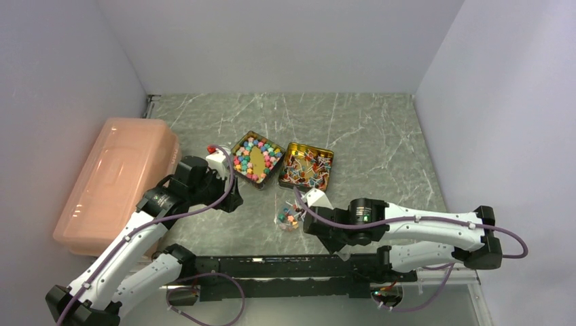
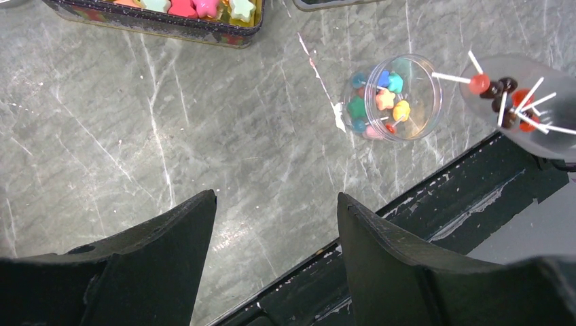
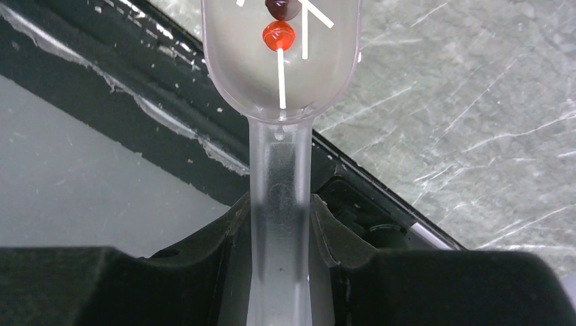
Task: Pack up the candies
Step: Place the fake candies in the packing bottle.
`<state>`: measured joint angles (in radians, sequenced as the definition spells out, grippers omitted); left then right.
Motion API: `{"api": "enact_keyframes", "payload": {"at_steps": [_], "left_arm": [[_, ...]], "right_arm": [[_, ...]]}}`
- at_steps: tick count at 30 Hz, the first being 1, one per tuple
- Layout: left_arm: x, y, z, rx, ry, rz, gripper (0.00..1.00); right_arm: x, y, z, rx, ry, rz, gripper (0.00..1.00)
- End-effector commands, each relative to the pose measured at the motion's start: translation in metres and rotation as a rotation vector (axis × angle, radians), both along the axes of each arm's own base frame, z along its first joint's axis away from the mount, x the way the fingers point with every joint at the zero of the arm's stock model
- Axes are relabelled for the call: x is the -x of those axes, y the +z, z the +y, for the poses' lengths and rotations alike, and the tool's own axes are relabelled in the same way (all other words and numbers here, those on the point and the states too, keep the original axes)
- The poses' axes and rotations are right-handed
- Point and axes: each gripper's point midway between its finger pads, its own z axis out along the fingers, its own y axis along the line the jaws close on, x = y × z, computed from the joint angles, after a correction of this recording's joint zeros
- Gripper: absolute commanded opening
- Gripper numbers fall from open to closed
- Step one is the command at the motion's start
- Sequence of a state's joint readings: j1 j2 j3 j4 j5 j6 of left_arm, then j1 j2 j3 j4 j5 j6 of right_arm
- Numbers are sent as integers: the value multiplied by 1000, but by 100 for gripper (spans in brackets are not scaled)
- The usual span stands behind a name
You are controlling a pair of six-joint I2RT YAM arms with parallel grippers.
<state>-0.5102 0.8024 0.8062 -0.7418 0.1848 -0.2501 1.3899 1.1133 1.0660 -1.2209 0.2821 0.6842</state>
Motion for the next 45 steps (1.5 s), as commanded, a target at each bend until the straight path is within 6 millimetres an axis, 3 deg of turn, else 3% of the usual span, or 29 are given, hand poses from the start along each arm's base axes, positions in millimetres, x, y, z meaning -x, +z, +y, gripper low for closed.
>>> {"api": "enact_keyframes", "payload": {"at_steps": [1,13,41,45], "left_arm": [[-4,6,-1,10,12,-26,72],[-4,8,-1,18,11,-36,72],[1,20,0,50,6,-81,73],[1,21,1,52,11,-88,73]], "right_arm": [[16,-5,-3,30,10,39,0],[27,-12,-3,136,33,100,0],[1,11,3,273,112,323,0],[5,14,6,261,126,376,0]]}}
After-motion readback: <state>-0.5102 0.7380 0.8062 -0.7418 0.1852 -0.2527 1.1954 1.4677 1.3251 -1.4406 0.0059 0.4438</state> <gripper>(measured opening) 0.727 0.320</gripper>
